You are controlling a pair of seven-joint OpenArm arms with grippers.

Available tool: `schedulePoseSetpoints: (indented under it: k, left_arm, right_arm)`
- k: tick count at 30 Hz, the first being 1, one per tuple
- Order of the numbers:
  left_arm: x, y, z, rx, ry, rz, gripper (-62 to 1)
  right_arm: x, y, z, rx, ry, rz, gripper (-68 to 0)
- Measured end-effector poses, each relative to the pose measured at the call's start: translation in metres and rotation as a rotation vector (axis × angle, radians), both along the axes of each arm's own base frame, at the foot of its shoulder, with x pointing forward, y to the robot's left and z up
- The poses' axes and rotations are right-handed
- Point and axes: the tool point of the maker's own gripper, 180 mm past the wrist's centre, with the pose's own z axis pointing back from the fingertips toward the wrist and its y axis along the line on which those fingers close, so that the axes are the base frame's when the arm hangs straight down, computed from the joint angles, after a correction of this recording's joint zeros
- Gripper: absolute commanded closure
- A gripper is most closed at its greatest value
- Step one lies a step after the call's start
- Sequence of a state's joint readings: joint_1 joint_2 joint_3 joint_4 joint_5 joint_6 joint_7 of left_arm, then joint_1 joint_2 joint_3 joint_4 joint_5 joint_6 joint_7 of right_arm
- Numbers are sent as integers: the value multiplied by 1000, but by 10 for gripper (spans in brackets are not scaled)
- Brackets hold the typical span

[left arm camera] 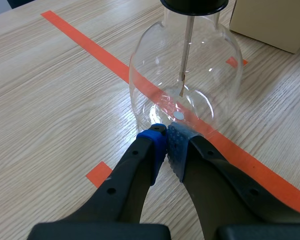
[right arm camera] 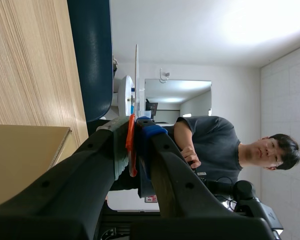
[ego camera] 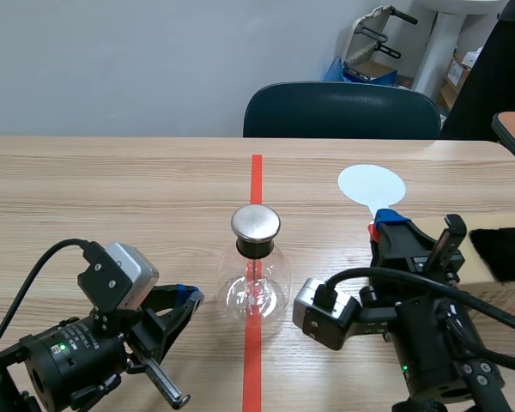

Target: Do the electroscope experiment

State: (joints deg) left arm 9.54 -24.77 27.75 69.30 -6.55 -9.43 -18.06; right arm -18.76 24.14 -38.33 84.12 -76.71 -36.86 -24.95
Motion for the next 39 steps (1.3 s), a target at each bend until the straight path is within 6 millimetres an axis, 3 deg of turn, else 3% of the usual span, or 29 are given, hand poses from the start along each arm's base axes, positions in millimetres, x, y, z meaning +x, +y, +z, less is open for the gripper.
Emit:
schedulePoseSetpoints:
  k: [39]
  left_arm:
    - [-1,1,-3,11,11,1,-44]
  right_arm:
    - [0,0,0,0,0,0,-15]
